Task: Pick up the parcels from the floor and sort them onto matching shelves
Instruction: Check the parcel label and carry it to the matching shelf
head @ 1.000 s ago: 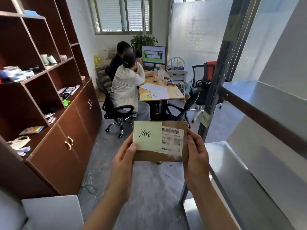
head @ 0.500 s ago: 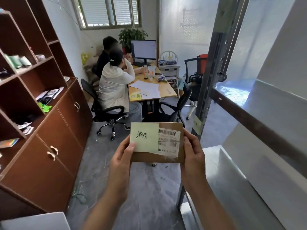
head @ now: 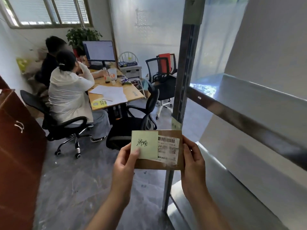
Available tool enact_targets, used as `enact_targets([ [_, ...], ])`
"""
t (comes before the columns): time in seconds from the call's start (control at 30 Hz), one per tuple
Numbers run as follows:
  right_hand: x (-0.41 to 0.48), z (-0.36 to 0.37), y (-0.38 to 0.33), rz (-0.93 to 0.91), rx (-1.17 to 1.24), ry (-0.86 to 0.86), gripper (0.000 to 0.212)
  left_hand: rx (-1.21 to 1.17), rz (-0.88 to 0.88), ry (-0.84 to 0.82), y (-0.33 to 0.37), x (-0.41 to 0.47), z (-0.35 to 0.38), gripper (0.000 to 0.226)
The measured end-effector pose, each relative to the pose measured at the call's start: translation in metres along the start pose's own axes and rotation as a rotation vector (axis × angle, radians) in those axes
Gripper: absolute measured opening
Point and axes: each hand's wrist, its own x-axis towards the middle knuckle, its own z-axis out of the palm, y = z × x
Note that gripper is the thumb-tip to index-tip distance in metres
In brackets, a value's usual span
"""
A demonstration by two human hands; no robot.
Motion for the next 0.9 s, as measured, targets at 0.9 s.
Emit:
enact_targets([
  [0.9,0.019,0.022,0.089,-0.017,-0.085,0.872,0.026,0.288,-0.19,-0.661,-0.066,0.129,0.029,0.037],
])
